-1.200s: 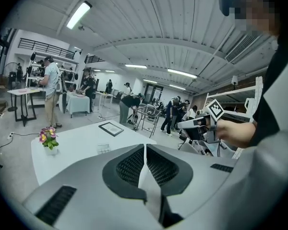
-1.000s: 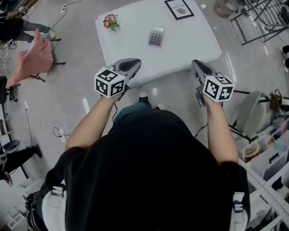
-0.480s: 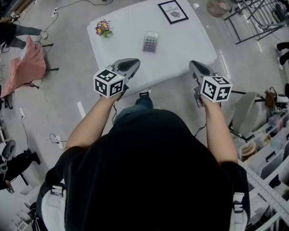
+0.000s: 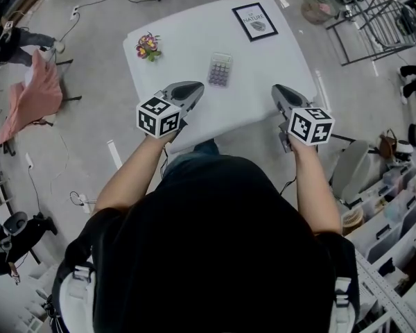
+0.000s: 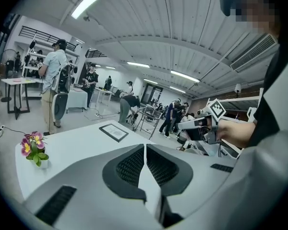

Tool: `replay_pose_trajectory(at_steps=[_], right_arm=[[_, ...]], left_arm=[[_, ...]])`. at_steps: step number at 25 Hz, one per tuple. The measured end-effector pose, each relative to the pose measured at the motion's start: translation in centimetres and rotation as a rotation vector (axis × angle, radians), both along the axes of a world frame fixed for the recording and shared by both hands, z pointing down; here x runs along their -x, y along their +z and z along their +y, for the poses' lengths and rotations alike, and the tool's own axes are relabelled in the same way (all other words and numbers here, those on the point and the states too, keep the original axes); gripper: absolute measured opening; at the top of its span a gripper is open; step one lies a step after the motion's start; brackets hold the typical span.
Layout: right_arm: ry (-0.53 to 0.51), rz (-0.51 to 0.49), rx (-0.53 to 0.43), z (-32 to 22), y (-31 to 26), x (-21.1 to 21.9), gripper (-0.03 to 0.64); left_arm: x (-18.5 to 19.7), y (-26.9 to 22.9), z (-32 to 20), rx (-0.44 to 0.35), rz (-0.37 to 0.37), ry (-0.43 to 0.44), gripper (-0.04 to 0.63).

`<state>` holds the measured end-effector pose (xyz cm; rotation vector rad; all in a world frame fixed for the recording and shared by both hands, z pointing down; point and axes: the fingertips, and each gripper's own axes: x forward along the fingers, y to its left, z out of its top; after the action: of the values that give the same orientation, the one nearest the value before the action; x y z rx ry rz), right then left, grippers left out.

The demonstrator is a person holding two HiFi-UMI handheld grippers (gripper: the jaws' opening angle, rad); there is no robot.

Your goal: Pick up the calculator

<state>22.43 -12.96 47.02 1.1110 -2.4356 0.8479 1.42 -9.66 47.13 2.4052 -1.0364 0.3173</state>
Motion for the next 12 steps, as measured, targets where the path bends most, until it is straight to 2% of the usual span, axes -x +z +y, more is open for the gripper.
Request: replay_pose_trajectory(at_steps=[8,12], right_arm=[[-0.035,0.011,0.027,-4.2,0.7,2.3,0.032],[-0.057,0.032,0.058,-6.7,2.8,5.5,0.034]], left_arm=[[1.8,0.3,-3.7,0.014,0.007,-0.02,0.032],[4.6,2.1,-5.6,0.041,0.023,-0.03,0.032]])
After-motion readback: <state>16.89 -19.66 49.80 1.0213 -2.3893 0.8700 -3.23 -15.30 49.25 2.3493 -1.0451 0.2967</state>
